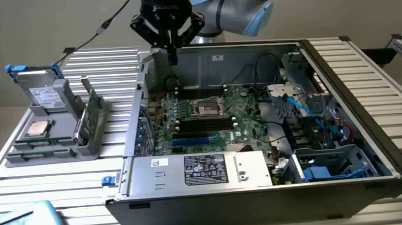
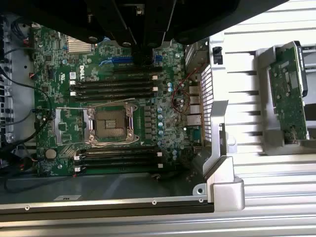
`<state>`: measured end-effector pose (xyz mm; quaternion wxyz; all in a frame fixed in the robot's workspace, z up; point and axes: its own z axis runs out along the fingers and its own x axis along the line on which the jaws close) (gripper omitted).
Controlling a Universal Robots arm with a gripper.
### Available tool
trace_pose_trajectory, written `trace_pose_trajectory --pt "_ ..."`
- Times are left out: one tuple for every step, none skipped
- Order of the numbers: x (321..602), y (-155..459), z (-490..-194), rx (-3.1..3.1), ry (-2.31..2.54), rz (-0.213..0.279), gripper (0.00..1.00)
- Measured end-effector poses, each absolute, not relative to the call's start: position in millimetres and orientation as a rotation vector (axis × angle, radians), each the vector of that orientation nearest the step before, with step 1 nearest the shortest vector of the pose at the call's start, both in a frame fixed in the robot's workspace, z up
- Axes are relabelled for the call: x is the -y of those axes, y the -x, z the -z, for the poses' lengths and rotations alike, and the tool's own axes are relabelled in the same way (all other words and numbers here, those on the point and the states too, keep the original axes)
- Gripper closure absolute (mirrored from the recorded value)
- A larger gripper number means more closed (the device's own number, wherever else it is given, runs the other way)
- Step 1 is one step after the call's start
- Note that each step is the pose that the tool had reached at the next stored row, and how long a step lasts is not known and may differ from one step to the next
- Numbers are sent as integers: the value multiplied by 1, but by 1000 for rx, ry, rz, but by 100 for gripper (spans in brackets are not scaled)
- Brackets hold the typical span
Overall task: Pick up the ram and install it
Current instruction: 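Reach for the ram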
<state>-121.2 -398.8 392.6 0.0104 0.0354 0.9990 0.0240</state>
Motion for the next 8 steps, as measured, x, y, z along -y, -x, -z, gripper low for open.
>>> trace_pose_trajectory --pt "399 121 -393 -3118 -110 -75 89" --pt "399 121 -393 -3118 -110 -75 89" --pt "399 121 -393 -3118 -110 -75 89" --pt "399 121 -393 -3118 -110 -75 89" --pt "399 121 -393 -3118 -110 -75 89" --pt "399 121 -393 -3118 -110 -75 89" --pt "399 121 -393 -3118 -110 -75 89" --pt "399 121 -393 -3118 -110 -75 89"
